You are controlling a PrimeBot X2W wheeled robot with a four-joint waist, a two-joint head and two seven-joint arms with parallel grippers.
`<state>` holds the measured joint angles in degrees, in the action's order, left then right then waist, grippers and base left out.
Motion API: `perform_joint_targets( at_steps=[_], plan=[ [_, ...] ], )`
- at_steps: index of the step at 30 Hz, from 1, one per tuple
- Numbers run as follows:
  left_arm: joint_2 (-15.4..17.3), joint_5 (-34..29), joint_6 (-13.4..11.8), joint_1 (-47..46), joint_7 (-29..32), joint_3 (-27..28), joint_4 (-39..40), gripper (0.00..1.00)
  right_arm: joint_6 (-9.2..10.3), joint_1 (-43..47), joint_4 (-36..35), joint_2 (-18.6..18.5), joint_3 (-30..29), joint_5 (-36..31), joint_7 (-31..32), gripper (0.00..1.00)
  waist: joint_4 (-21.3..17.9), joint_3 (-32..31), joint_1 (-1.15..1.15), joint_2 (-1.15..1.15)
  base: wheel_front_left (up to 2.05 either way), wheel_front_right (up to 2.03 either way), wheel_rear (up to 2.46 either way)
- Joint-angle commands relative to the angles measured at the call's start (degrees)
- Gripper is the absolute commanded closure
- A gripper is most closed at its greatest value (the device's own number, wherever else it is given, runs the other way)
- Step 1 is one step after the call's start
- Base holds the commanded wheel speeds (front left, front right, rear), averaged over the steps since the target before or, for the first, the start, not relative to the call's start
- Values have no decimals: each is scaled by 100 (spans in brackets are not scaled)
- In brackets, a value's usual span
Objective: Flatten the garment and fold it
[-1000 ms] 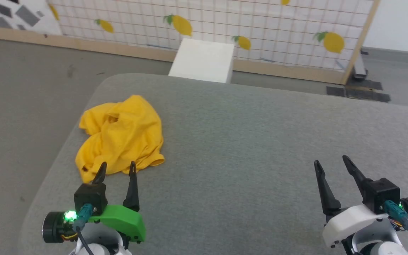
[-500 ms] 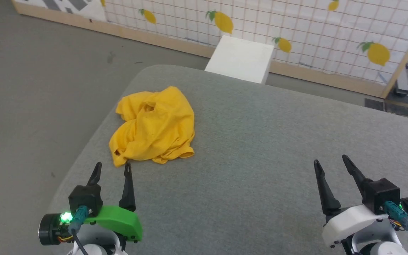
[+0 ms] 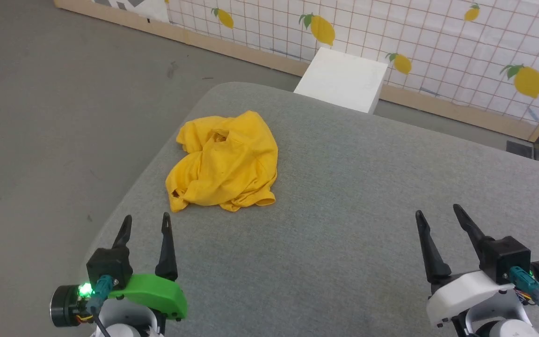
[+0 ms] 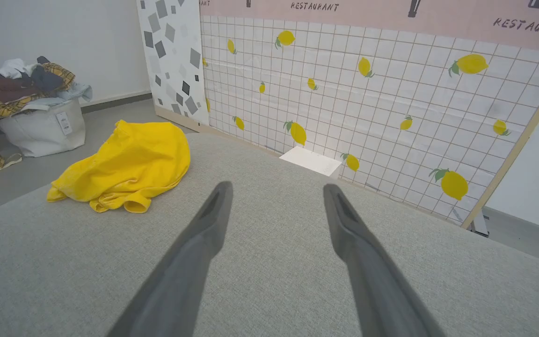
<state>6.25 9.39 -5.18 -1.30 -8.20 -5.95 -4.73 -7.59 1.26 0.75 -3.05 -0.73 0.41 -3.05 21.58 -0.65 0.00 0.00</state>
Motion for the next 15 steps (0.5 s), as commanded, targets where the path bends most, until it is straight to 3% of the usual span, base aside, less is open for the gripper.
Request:
perform_joint_targets(
  at_steps=[1,15],
  plan=[
    [59,83,-37,-6,-59,-26,-27,0,6,-6,-3,10,-19,22,-60,0,47,14,0,0,0,0,0],
    [178,258,-157,-32,-215,-168,-159,0,7,-20,42,12,-24,80,-158,0,389,17,0,0,0,0,0]
  ],
)
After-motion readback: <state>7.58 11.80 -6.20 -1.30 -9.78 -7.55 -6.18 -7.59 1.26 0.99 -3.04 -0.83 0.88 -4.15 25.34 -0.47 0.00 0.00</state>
